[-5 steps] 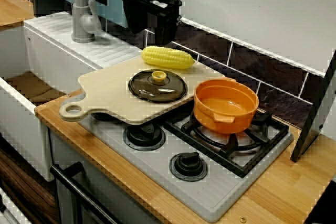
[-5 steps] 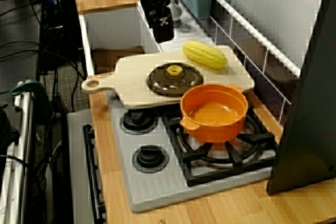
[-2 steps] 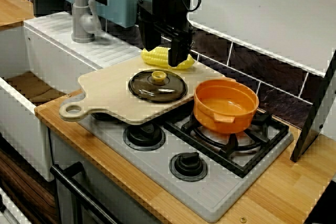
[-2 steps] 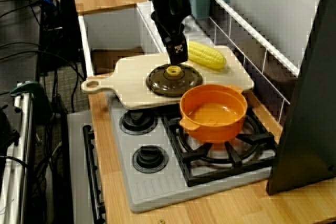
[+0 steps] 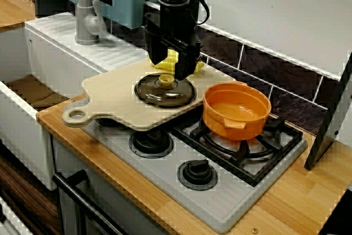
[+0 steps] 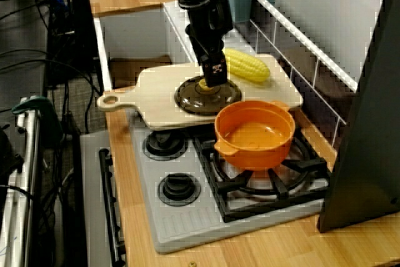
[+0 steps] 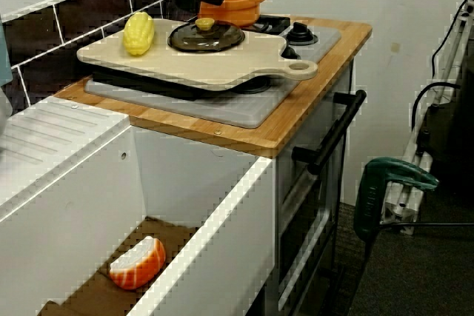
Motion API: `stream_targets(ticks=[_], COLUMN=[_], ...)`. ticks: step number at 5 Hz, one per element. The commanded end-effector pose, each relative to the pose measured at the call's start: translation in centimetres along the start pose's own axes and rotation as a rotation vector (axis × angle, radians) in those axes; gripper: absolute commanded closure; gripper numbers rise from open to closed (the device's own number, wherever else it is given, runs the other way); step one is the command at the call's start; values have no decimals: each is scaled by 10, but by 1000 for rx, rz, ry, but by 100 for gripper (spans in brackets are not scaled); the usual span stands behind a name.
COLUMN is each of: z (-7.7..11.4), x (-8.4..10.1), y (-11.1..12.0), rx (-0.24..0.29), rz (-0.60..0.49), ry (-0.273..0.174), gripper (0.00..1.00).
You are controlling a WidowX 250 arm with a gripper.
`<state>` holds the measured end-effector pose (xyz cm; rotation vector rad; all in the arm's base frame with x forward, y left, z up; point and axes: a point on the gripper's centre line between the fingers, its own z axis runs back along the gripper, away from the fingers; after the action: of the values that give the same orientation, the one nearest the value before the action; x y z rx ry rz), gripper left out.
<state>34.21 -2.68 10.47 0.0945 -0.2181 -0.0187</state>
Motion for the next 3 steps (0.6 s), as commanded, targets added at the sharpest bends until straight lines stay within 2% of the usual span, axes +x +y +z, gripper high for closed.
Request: stream_targets(ticks=[1,3], z=[10,9], x=[8,2], y=[2,-5], rx=[-9,-22], rz=[-4,-20], ry=[-46,-34], gripper=[0,0])
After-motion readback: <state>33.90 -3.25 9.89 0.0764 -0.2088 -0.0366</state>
